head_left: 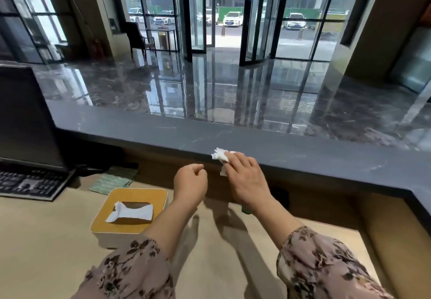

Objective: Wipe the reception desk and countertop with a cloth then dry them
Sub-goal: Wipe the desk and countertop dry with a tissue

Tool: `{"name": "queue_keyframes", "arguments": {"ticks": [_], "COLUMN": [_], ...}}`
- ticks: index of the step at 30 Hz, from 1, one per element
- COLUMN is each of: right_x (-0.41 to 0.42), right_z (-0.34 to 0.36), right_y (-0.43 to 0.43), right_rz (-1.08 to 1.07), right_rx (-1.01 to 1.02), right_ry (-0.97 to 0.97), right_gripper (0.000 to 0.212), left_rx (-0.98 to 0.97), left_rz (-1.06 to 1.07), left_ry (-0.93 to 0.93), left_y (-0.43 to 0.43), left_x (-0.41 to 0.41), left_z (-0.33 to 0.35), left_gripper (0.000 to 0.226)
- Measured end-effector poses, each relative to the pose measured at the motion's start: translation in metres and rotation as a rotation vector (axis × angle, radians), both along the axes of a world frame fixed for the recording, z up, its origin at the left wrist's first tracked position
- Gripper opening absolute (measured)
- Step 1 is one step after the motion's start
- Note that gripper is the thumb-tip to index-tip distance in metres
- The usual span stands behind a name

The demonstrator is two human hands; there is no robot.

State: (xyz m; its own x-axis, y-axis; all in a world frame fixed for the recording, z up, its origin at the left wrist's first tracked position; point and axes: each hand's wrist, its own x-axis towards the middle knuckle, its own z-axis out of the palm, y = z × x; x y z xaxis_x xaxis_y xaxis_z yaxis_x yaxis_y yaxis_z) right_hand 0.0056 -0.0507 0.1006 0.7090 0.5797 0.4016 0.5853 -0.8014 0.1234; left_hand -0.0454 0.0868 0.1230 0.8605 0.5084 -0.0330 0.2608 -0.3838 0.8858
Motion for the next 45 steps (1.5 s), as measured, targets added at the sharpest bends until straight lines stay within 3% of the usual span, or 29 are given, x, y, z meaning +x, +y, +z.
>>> {"name": "queue_keyframes", "arguments": {"ticks": [4, 7, 12, 17, 22, 26, 41, 45], "right_x": [0.005, 0.018, 0.036, 0.039, 0.037, 0.029, 0.004, 0.003], "right_z": [0.006, 0.008, 0.007, 0.005, 0.005, 0.010, 0.020, 0.025], "right_y": [0.056, 0.081, 0.075, 0.064, 0.026, -0.019, -0.207, -0.252], "right_rz": [0.156, 0.226, 0.192, 0.188, 0.130, 0.042, -0.262, -0.365], "right_rx": [0.008, -0.003, -0.111, -0.082, -0.085, -0.085, -0.155, -0.130], "right_ry": [-0.093, -0.153, -0.141, -0.174, -0.130, -0.106, 0.013, 0.050], "right_gripper": [0.046, 0.032, 0.030, 0.029, 0.024, 0.020, 0.027, 0.030], "left_rx": [-0.080, -0.165, -0.259, -0.393, -0.804, -0.956, -0.988, -1.044], "left_rz": [0.063, 0.124, 0.090, 0.109, 0.162, 0.123, -0.062, -0.197], "left_ry": [-0.034, -0.034, 0.002, 0.019, 0.056, 0.121, 0.269, 0.300], "left_y": [0.024, 0.042, 0.049, 0.039, 0.001, -0.042, -0.238, -0.286], "left_x": [0.007, 0.019, 0.036, 0.055, 0.065, 0.074, 0.078, 0.076], "left_z": [0.002, -0.001, -0.005, -0.015, -0.014, -0.018, -0.009, 0.002], "left_gripper": [0.023, 0.027, 0.024, 0.013, 0.005, 0.021, 0.022, 0.027]}}
